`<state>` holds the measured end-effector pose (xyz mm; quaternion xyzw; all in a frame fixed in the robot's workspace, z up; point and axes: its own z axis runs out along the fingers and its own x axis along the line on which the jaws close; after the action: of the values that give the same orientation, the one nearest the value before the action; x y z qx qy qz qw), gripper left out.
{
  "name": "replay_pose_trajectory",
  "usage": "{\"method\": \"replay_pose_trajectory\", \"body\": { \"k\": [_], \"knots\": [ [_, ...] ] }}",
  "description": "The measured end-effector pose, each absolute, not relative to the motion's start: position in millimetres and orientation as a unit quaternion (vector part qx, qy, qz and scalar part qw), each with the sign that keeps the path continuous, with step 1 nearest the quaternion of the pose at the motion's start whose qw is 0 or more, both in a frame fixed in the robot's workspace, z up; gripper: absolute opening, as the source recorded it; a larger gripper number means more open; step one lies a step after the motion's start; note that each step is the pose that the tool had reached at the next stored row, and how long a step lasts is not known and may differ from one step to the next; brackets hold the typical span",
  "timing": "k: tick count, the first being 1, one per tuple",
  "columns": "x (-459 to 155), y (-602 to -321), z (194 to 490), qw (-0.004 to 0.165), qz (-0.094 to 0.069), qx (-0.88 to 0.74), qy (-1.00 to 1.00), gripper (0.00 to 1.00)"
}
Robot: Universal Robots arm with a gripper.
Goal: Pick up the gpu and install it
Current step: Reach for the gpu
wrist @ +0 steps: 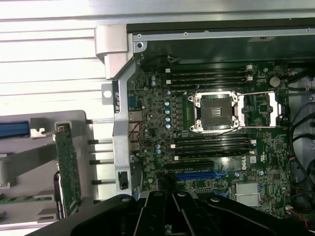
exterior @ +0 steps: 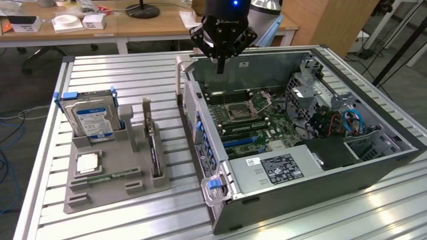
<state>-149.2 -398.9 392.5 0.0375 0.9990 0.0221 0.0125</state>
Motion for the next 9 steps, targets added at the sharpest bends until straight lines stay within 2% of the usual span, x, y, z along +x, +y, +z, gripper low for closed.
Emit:
{"method": "replay_pose_trajectory", "body": {
  "k": [9],
  "knots": [
    [-155.0, -398.8, 392.4, 0.013, 0.022, 0.038, 0.999, 0.11]
  ]
}}
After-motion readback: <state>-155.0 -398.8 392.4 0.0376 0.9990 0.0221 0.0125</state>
